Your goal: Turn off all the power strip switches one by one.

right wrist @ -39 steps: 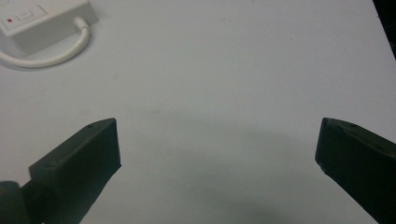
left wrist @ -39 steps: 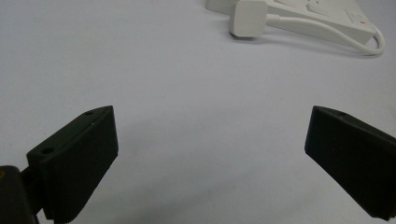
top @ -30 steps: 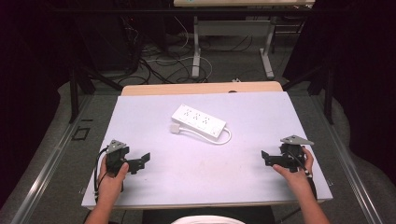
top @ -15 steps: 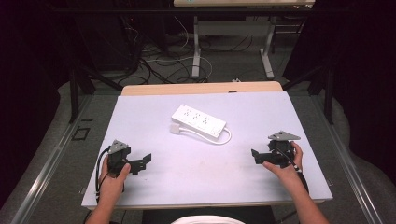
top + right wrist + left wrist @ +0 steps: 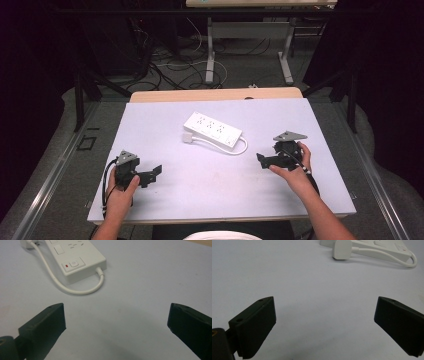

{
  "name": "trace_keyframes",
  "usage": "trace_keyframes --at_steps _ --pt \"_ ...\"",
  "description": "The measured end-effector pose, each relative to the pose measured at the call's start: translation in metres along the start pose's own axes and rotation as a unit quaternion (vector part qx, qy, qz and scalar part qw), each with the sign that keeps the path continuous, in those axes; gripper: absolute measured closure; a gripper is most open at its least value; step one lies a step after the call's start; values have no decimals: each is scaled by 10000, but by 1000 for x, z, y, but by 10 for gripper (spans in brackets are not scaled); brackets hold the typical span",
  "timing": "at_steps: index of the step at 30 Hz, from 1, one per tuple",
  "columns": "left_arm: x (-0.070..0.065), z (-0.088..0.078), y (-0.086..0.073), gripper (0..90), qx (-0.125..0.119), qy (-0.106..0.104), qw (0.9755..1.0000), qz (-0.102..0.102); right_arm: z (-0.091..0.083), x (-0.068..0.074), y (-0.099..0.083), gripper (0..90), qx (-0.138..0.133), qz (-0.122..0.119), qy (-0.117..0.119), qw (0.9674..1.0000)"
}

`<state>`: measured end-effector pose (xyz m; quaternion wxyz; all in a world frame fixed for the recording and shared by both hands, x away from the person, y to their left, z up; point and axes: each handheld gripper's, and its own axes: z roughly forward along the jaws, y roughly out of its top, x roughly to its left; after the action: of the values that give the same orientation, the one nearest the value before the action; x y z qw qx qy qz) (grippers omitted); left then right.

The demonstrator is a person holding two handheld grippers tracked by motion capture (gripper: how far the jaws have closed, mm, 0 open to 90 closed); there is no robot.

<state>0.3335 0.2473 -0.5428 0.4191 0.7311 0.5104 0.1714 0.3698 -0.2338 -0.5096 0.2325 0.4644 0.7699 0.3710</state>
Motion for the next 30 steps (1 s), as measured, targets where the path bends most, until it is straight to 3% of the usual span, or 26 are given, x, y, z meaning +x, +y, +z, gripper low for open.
trace_keyframes --at_steps 14,30 --pt "1 0 -1 42 -68 27 10000 -27 16 13 28 62 131 -312 145 9993" --pt "2 -1 -1 45 -44 22 10000 -46 31 15 53 169 170 -271 321 9990"
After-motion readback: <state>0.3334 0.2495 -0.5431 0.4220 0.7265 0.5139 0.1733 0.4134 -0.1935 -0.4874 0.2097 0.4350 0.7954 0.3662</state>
